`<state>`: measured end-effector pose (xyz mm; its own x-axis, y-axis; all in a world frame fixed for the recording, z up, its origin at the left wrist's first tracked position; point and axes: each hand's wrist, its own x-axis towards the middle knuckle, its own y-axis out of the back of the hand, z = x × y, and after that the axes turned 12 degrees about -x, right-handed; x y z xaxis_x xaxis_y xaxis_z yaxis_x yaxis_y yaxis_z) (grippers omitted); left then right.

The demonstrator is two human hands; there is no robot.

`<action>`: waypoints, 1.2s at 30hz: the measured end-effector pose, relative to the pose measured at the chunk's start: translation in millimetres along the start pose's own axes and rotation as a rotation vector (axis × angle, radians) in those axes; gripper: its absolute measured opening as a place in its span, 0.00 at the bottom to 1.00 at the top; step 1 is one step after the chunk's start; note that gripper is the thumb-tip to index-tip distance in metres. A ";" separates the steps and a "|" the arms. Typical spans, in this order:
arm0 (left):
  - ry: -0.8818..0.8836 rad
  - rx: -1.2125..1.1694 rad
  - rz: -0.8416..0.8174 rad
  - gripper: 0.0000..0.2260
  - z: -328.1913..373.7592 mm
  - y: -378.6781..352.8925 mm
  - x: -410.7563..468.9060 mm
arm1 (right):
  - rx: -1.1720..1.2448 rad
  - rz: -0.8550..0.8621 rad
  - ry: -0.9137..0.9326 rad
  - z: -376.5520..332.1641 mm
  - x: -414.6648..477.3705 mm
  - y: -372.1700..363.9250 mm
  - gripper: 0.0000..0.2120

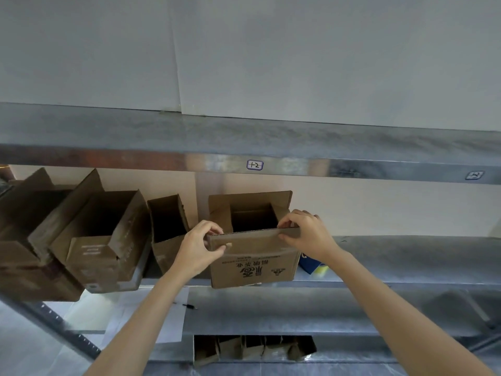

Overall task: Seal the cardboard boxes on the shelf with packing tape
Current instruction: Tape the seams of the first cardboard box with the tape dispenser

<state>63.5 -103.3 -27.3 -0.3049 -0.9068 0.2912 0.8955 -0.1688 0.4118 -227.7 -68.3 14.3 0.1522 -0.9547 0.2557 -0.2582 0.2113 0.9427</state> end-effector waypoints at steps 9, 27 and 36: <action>0.090 -0.053 0.009 0.19 -7.5 2.6 -5.1 | 0.143 -0.103 -0.118 25.3 -7.0 -0.2 0.16; 0.223 -0.040 0.024 0.19 -0.5 -7.0 -13.0 | 0.260 -0.193 -0.074 52.3 0.9 -18.3 0.21; 0.255 -0.082 0.199 0.33 -11.1 -15.8 -4.7 | 0.243 -0.093 -0.188 53.3 -1.7 -31.8 0.26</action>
<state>54.4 -100.6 -44.7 -0.0394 -0.9908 0.1293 0.9556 0.0004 0.2945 -270.6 -84.6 -27.6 0.0134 -0.9944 0.1052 -0.4755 0.0862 0.8755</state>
